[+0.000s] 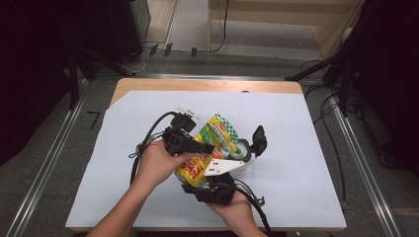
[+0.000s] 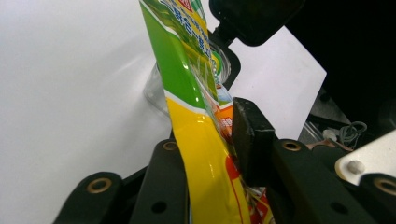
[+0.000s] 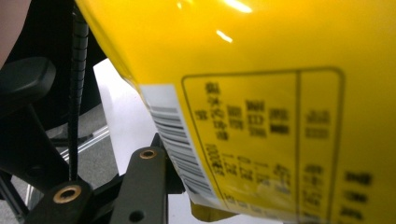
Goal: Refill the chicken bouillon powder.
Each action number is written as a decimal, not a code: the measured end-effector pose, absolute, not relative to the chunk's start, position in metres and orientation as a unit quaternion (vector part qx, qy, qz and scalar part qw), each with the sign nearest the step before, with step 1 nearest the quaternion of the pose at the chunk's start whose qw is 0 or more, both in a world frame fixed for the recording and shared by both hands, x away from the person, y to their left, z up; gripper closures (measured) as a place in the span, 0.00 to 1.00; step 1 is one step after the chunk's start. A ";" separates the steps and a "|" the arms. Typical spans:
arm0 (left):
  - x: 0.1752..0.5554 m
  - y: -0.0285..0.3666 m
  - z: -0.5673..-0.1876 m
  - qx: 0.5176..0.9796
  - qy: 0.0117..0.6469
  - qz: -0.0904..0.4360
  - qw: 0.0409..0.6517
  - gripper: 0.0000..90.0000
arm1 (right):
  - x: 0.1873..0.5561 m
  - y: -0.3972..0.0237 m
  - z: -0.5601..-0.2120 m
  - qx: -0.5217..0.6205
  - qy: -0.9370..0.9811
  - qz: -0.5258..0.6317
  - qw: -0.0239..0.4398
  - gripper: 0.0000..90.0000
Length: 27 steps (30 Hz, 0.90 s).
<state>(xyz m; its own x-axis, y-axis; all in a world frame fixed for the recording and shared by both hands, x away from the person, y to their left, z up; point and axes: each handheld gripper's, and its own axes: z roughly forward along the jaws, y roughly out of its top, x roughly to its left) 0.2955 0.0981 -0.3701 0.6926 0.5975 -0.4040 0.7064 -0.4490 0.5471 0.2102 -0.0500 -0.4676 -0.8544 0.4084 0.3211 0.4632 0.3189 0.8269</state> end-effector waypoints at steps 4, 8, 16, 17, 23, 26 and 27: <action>0.294 0.097 -0.369 0.849 0.384 -0.071 0.357 0.89 | 0.209 -0.048 -0.466 -0.264 -0.816 -0.513 0.023 0.71; 0.294 0.095 -0.369 0.851 0.383 -0.069 0.353 0.91 | 0.209 -0.045 -0.466 -0.251 -0.829 -0.499 0.021 0.68; 0.292 0.092 -0.369 0.851 0.381 -0.065 0.355 0.93 | 0.205 -0.039 -0.467 -0.243 -0.850 -0.467 -0.024 0.71; 0.292 0.091 -0.368 0.851 0.381 -0.065 0.356 0.93 | 0.205 -0.039 -0.467 -0.243 -0.850 -0.466 -0.026 0.71; 0.292 0.091 -0.368 0.850 0.378 -0.065 0.362 0.89 | 0.206 -0.041 -0.466 -0.243 -0.843 -0.480 -0.012 0.75; 0.292 0.091 -0.366 0.850 0.372 -0.068 0.368 0.84 | 0.207 -0.043 -0.463 -0.246 -0.832 -0.497 0.002 0.75; 0.293 0.091 -0.366 0.850 0.371 -0.069 0.368 0.83 | 0.207 -0.044 -0.462 -0.248 -0.830 -0.499 0.006 0.75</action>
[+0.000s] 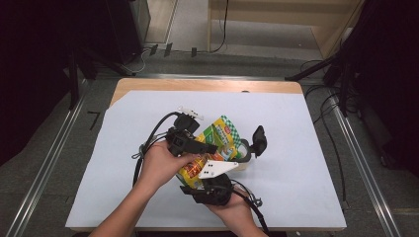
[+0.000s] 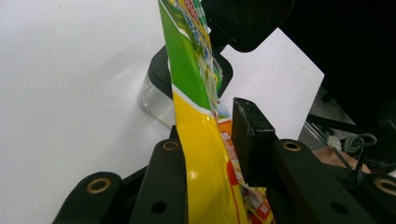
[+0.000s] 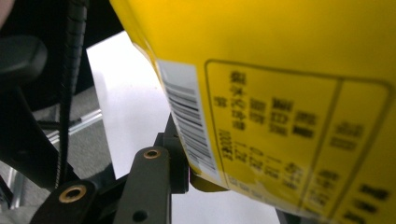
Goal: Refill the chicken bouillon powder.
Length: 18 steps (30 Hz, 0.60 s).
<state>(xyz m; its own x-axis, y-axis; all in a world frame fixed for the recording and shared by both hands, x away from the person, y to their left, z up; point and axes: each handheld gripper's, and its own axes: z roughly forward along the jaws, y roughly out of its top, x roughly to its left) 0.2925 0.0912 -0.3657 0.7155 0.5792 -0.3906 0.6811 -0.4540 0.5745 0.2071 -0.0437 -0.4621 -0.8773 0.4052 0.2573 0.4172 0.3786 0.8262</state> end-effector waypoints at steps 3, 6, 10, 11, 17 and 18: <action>0.295 0.093 -0.365 0.844 0.378 -0.087 0.372 0.76 | 0.207 -0.046 -0.460 -0.251 -0.823 -0.509 0.017 0.75; 0.299 0.094 -0.365 0.839 0.384 -0.100 0.372 0.74 | 0.208 -0.047 -0.458 -0.249 -0.822 -0.512 0.021 0.75; 0.307 0.095 -0.364 0.834 0.386 -0.126 0.373 0.68 | 0.211 -0.049 -0.454 -0.252 -0.818 -0.516 0.033 0.75; 0.308 0.095 -0.364 0.833 0.386 -0.129 0.374 0.68 | 0.212 -0.049 -0.453 -0.252 -0.818 -0.516 0.035 0.74; 0.319 0.100 -0.361 0.818 0.390 -0.158 0.393 0.61 | 0.220 -0.050 -0.446 -0.251 -0.813 -0.524 0.043 0.74; 0.320 0.100 -0.360 0.816 0.393 -0.157 0.395 0.61 | 0.221 -0.049 -0.446 -0.251 -0.810 -0.527 0.046 0.75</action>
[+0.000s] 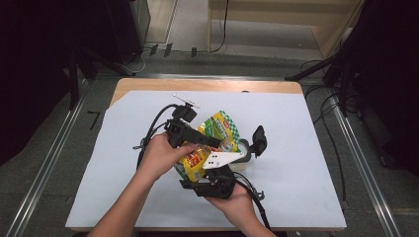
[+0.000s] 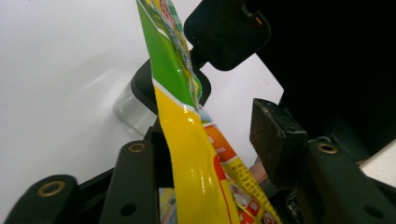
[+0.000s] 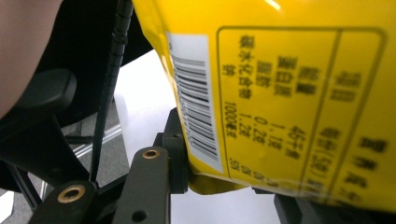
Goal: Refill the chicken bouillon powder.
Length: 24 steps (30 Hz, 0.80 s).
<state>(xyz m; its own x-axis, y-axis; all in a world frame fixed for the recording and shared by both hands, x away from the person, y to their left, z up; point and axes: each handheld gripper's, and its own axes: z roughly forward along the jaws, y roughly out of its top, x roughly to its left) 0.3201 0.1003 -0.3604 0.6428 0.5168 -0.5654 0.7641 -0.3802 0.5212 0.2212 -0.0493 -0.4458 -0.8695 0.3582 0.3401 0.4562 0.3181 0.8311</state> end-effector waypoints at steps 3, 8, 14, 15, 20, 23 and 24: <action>0.321 0.099 -0.359 0.812 0.403 -0.156 0.392 0.61 | 0.224 -0.048 -0.446 -0.255 -0.799 -0.542 0.058 0.75; 0.319 0.092 -0.361 0.824 0.399 -0.134 0.380 0.66 | 0.227 -0.045 -0.451 -0.258 -0.801 -0.536 0.066 0.73; 0.317 0.090 -0.363 0.820 0.406 -0.127 0.382 0.65 | 0.224 -0.044 -0.452 -0.248 -0.817 -0.519 0.031 0.66; 0.316 0.089 -0.363 0.821 0.405 -0.125 0.382 0.65 | 0.223 -0.043 -0.452 -0.247 -0.820 -0.515 0.024 0.66; 0.314 0.086 -0.361 0.821 0.406 -0.117 0.383 0.63 | 0.222 -0.043 -0.452 -0.263 -0.820 -0.509 0.012 0.71; 0.314 0.086 -0.362 0.822 0.402 -0.122 0.384 0.63 | 0.222 -0.043 -0.452 -0.265 -0.817 -0.512 0.019 0.75; 0.315 0.086 -0.362 0.823 0.400 -0.125 0.384 0.64 | 0.222 -0.043 -0.452 -0.265 -0.817 -0.512 0.020 0.75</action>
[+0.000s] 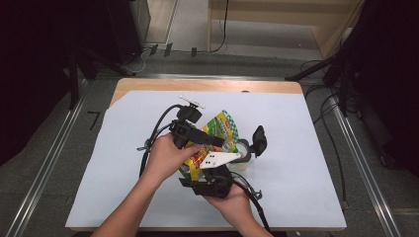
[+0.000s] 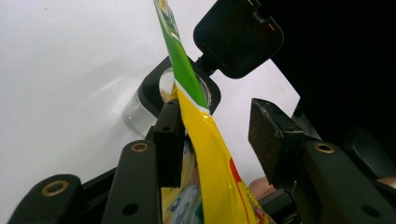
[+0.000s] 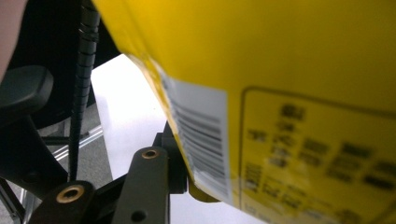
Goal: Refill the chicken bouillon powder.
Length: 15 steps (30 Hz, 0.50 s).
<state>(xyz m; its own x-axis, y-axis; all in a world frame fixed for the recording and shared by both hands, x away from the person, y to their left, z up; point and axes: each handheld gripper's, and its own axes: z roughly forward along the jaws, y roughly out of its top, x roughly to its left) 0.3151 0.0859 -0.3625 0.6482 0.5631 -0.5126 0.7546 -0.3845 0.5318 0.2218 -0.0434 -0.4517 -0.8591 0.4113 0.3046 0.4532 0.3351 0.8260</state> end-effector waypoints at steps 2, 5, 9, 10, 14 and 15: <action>0.316 0.086 -0.362 0.825 0.396 -0.124 0.382 0.64 | 0.222 -0.044 -0.452 -0.263 -0.816 -0.514 0.023 0.76; 0.315 0.084 -0.361 0.828 0.393 -0.123 0.380 0.65 | 0.222 -0.044 -0.451 -0.262 -0.814 -0.518 0.025 0.76; 0.315 0.082 -0.359 0.831 0.389 -0.127 0.376 0.65 | 0.223 -0.045 -0.451 -0.260 -0.808 -0.526 0.038 0.77; 0.315 0.081 -0.358 0.833 0.389 -0.127 0.373 0.64 | 0.223 -0.046 -0.451 -0.261 -0.807 -0.529 0.043 0.77; 0.317 0.081 -0.358 0.830 0.394 -0.137 0.370 0.59 | 0.224 -0.047 -0.451 -0.261 -0.800 -0.538 0.055 0.77; 0.318 0.080 -0.359 0.830 0.394 -0.137 0.371 0.60 | 0.224 -0.047 -0.450 -0.261 -0.800 -0.537 0.055 0.77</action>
